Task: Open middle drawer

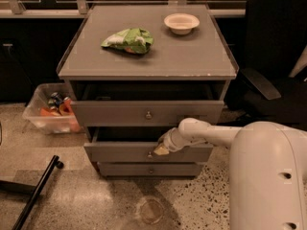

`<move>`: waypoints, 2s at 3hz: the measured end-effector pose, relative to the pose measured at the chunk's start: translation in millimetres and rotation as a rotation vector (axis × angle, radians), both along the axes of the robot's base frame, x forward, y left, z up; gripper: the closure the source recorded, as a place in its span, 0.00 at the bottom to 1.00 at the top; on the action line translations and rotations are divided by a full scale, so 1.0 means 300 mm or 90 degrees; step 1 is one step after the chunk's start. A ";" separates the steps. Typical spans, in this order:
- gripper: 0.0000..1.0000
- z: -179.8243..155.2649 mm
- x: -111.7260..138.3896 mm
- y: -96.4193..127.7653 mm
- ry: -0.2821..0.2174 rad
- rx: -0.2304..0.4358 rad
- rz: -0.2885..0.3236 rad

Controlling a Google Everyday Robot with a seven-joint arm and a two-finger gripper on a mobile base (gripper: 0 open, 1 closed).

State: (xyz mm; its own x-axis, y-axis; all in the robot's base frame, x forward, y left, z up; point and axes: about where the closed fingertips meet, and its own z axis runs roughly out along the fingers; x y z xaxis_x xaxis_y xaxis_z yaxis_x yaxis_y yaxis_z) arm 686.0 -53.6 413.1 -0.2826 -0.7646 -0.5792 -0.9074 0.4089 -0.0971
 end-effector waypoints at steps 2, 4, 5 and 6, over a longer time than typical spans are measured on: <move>0.66 0.010 -0.043 -0.018 0.007 -0.002 -0.003; 0.20 0.005 -0.136 -0.038 0.024 -0.005 -0.006; 0.00 0.005 -0.136 -0.038 0.024 -0.005 -0.006; 0.00 0.004 -0.136 -0.038 0.025 -0.005 -0.006</move>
Offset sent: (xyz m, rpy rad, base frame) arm -0.1691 -0.0578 0.0060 -0.0380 0.1307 -0.0664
